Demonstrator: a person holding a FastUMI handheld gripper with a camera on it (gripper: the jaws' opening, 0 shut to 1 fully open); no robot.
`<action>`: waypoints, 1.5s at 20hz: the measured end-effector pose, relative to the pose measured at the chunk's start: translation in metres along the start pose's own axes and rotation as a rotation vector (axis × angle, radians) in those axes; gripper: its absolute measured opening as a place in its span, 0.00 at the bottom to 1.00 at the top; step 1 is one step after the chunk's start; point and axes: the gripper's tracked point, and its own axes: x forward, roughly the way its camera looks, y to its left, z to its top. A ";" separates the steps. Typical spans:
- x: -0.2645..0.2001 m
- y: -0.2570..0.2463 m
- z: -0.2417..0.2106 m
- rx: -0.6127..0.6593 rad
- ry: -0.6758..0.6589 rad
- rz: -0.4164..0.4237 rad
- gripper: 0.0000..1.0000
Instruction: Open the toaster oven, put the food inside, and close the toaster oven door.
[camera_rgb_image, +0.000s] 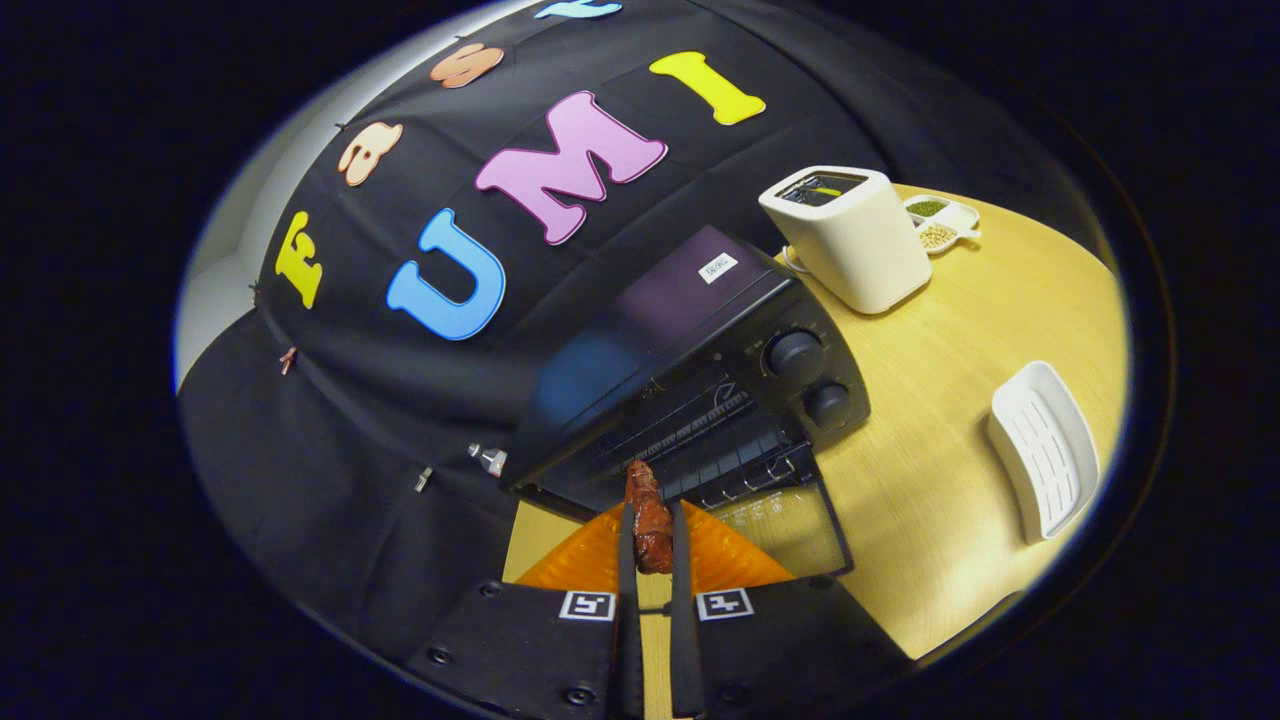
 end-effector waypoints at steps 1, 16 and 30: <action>0.012 0.001 -0.002 0.016 -0.013 0.007 0.15; 0.109 -0.016 -0.008 0.053 -0.166 -0.061 0.17; 0.032 -0.028 -0.049 -0.522 0.044 -0.161 0.98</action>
